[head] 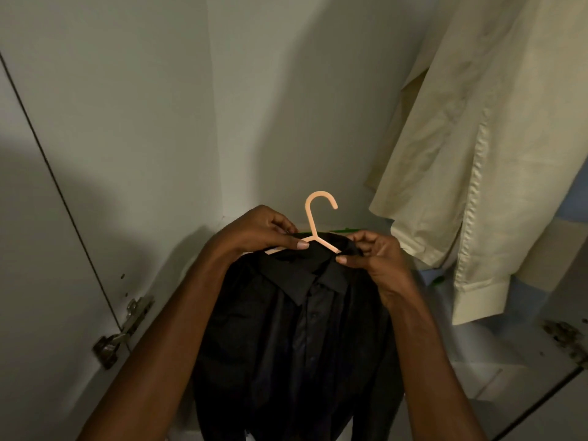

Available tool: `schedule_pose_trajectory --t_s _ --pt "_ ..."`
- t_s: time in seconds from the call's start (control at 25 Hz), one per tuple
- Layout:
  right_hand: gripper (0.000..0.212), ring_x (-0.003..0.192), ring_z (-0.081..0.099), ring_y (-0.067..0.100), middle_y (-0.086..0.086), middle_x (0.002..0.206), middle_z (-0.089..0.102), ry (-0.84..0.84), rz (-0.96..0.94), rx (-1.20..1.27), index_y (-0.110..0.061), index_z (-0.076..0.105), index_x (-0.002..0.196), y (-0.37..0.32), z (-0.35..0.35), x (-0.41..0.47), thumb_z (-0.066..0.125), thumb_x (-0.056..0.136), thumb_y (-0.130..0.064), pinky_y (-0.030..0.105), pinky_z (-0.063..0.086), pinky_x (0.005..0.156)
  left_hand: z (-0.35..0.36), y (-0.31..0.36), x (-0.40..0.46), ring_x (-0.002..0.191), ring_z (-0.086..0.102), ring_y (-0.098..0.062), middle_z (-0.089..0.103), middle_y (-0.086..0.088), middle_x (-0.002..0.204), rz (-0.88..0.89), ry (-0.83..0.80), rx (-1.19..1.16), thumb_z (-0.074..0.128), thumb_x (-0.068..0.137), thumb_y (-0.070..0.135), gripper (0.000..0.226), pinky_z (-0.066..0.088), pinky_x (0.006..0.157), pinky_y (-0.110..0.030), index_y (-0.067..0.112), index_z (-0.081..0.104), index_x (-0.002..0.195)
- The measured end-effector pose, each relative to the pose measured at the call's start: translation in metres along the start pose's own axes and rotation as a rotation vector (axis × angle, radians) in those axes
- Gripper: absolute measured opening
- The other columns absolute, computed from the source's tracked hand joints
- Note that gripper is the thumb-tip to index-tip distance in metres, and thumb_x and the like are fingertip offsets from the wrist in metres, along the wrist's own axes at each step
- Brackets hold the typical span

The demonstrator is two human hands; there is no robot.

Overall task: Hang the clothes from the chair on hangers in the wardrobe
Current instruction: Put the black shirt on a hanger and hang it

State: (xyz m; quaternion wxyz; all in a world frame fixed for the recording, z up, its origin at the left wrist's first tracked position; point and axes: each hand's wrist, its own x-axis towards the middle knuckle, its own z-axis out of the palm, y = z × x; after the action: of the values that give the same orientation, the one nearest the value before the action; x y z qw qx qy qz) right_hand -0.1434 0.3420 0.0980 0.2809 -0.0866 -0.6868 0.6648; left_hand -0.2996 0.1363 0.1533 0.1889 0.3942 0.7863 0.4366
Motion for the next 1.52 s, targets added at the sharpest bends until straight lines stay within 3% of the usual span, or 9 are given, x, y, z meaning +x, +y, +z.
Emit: schedule_pose_trajectory --t_s 0.12,0.4,0.52,0.72,0.84,0.96,1.16,1.36,1.52 --pt "0.04 0.071 0.07 0.022 0.016 0.082 0.073 0.03 -0.06 -0.02 -0.005 0.07 0.088 -0.023 0.002 -0.004 0.084 0.059 0.019 0.028 0.06 0.066 -0.014 0.005 -0.014 0.09 0.075 -0.022 0.079 -0.01 0.095 -0.031 -0.185 0.078 0.087 0.079 0.025 0.022 0.055 0.085 -0.033 0.017 0.082 0.099" --pt "0.044 0.095 0.073 0.023 0.016 0.102 0.077 -0.268 0.032 -0.335 -0.008 0.075 0.103 -0.035 0.001 -0.009 0.091 0.063 0.001 0.039 0.058 0.088 0.002 0.02 -0.033 0.079 0.062 -0.004 0.071 0.016 0.084 0.205 0.27 0.524 0.082 0.079 0.035 0.012 0.044 0.069 -0.028 0.037 0.074 0.088" --pt "0.018 0.087 0.072 0.019 0.008 0.093 0.078 -0.281 0.038 -0.324 -0.01 0.08 0.091 -0.039 -0.009 -0.019 0.085 0.075 -0.004 0.034 0.057 0.084 0.004 0.021 -0.041 0.08 0.068 -0.005 0.073 0.016 0.079 0.269 0.377 0.36 0.084 0.076 0.035 0.013 0.051 0.072 -0.028 0.035 0.076 0.085" --pt "0.03 0.083 0.07 0.029 0.022 0.093 0.076 -0.016 0.036 -0.09 -0.006 0.082 0.091 -0.045 -0.011 -0.03 0.086 0.062 -0.013 0.042 0.054 0.087 -0.009 0.021 -0.05 0.089 0.073 -0.019 0.078 -0.003 0.092 0.227 0.037 -0.171 0.086 0.075 0.041 0.033 0.054 0.085 -0.03 0.021 0.078 0.1" --pt "0.031 0.079 0.071 0.032 0.025 0.09 0.075 0.05 0.075 -0.071 0.002 0.08 0.089 -0.051 -0.017 -0.041 0.089 0.062 -0.011 0.041 0.057 0.083 -0.031 0.002 -0.06 0.083 0.071 -0.016 0.076 -0.001 0.093 0.215 -0.007 0.029 0.1 0.056 0.034 0.053 0.055 0.08 -0.027 0.025 0.076 0.103" --pt "0.029 0.068 0.072 0.027 0.025 0.085 0.075 0.076 0.077 -0.084 0.006 0.078 0.086 -0.053 -0.023 -0.047 0.09 0.064 -0.009 0.03 0.059 0.067 -0.04 -0.015 -0.065 0.078 0.072 -0.019 0.076 -0.003 0.084 0.181 -0.002 0.162 0.1 0.055 0.022 0.043 0.057 0.079 -0.036 0.017 0.078 0.091" --pt "0.05 0.079 0.071 0.025 0.023 0.094 0.075 -0.124 -0.002 -0.241 0.011 0.074 0.093 -0.064 -0.044 -0.049 0.092 0.052 -0.012 0.031 0.059 0.077 -0.042 -0.016 -0.075 0.083 0.076 -0.019 0.08 -0.004 0.086 0.249 0.167 -0.017 0.094 0.064 0.015 0.031 0.059 0.088 -0.034 0.012 0.083 0.092" --pt "0.055 0.088 0.067 0.03 0.031 0.094 0.068 -0.298 0.007 -0.232 0.012 0.071 0.088 -0.074 -0.089 -0.054 0.097 0.053 -0.022 0.028 0.056 0.084 -0.047 -0.003 -0.097 0.106 0.072 -0.027 0.075 -0.016 0.112 0.287 -0.071 -0.211 0.071 0.087 -0.003 0.032 0.056 0.096 -0.029 -0.001 0.072 0.119" --pt "0.045 0.088 0.064 0.028 0.021 0.092 0.067 -0.263 -0.063 -0.102 0.014 0.067 0.08 -0.081 -0.097 -0.065 0.092 0.064 -0.02 0.027 0.053 0.084 -0.037 0.01 -0.106 0.107 0.071 -0.025 0.069 -0.021 0.125 0.261 -0.183 -0.484 0.058 0.099 0.006 0.031 0.055 0.095 -0.028 0.005 0.068 0.128"
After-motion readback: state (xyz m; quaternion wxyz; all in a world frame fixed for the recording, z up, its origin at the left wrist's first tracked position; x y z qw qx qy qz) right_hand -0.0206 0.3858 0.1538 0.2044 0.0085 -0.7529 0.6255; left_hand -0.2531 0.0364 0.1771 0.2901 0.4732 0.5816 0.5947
